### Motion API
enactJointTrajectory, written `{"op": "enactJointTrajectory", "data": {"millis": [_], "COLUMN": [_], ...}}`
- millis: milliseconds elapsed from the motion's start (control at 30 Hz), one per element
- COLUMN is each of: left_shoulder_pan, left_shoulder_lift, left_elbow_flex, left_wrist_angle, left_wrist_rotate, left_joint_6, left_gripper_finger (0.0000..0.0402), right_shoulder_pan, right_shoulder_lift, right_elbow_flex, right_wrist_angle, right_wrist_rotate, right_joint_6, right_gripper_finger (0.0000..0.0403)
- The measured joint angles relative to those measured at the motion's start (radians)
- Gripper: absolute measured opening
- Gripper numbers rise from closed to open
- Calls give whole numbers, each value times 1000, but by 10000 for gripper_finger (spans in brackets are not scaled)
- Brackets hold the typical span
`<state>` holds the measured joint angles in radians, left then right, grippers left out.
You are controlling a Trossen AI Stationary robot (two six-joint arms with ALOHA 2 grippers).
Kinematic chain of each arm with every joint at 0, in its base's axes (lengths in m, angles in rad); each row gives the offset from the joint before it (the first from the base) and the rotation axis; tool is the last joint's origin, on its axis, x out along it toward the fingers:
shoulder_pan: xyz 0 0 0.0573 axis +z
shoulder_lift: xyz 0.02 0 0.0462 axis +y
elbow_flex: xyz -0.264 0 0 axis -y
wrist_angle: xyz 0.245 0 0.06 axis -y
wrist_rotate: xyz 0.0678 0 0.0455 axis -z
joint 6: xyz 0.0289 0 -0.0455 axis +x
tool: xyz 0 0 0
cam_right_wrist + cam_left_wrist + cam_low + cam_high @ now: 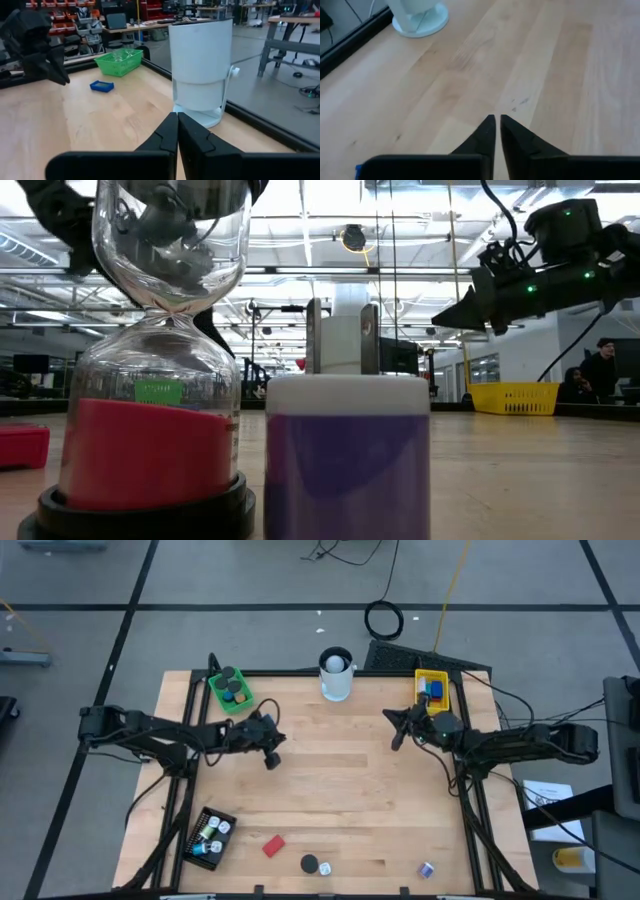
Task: Pick & Place Office items
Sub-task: Put the blue digital clock into the yellow bin
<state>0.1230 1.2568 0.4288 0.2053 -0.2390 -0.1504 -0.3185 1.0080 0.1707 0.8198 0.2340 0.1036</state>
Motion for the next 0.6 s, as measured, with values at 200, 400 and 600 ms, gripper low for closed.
{"op": "enactJointTrajectory", "data": {"millis": [200,400,600], "left_shoulder_pan": [4,48,89], "left_shoulder_lift": [0,0,-5], "left_elbow_flex": [65,66,66], "left_wrist_angle": [-134,-195,-233], "left_wrist_rotate": [-3,35,38], "left_joint_6": [-17,-16,-12], "left_gripper_finger": [114,173,133], "right_shoulder_pan": [0,0,1], "right_shoulder_lift": [0,0,0], "right_elbow_flex": [0,0,0], "right_wrist_angle": [34,29,29], "right_wrist_rotate": [0,-4,-109], "right_joint_6": [-37,-41,-36], "right_gripper_finger": [2,1,1]}}
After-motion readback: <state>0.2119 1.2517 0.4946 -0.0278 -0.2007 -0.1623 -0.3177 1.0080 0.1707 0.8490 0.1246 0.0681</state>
